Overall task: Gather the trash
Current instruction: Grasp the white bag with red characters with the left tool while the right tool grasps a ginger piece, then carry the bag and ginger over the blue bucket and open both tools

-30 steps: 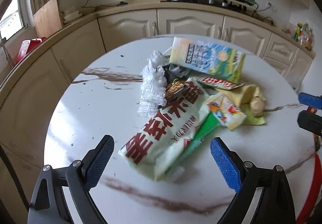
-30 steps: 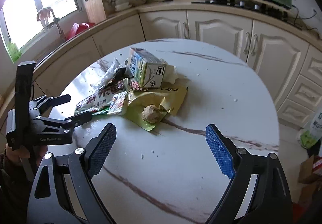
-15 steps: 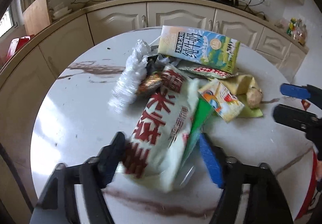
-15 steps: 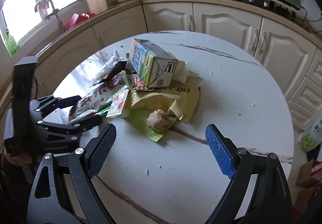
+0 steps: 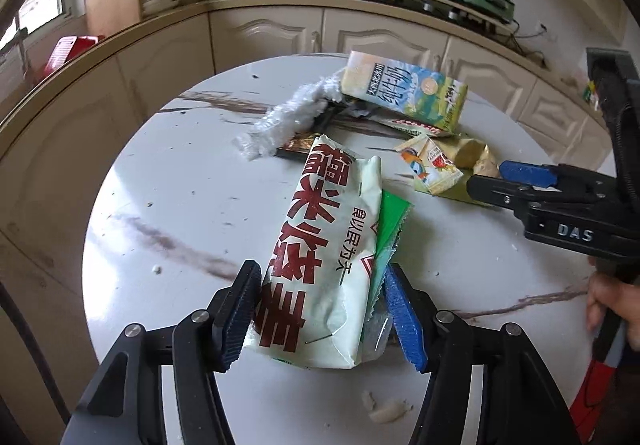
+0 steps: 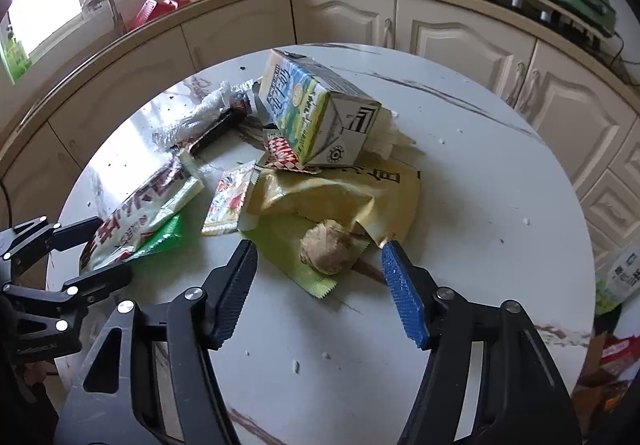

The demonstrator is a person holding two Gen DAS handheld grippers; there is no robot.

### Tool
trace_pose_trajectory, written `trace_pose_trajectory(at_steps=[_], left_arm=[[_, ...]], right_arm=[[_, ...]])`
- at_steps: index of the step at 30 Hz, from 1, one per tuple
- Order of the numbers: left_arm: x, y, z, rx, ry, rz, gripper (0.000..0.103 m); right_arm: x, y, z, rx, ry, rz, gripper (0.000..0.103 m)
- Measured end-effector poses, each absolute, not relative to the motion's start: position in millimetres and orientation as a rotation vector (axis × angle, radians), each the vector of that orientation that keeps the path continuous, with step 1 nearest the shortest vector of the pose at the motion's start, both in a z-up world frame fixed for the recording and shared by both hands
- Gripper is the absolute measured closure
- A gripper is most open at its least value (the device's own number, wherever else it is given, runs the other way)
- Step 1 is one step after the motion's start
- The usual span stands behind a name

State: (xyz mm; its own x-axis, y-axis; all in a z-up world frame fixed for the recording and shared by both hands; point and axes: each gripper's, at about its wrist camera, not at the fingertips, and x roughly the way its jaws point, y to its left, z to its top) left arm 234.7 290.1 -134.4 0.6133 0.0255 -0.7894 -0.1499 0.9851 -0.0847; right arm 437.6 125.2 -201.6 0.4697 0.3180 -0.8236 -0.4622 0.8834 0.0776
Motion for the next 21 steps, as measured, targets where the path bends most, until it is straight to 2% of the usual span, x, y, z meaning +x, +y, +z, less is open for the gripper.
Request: trace_pose_trajectory(at_steps=[2,3,13,21], left_arm=[[232.0,290.2,-129.6,-0.156,0.893,0.109,0.045],[230.2,289.2,-128.6,-0.155,0.891,0.112,0.046],[223.7,277.4,-112.0,-0.17,0.85,0.112,0.047],[219.8,231.4,-87.9,-0.158,0.785,0.082,0.048]], right_arm=[[438.8,125.4,-202.5,-0.172,0.969,0.477,0.059],[438.5,124.7,-202.4,-0.178,0.967,0.475,0.074],[414.3,99.4,-193.4,-0.116,0.948,0.534,0.075],[378.2,56.3,-173.6,-0.018,0.895,0.567,0.075]])
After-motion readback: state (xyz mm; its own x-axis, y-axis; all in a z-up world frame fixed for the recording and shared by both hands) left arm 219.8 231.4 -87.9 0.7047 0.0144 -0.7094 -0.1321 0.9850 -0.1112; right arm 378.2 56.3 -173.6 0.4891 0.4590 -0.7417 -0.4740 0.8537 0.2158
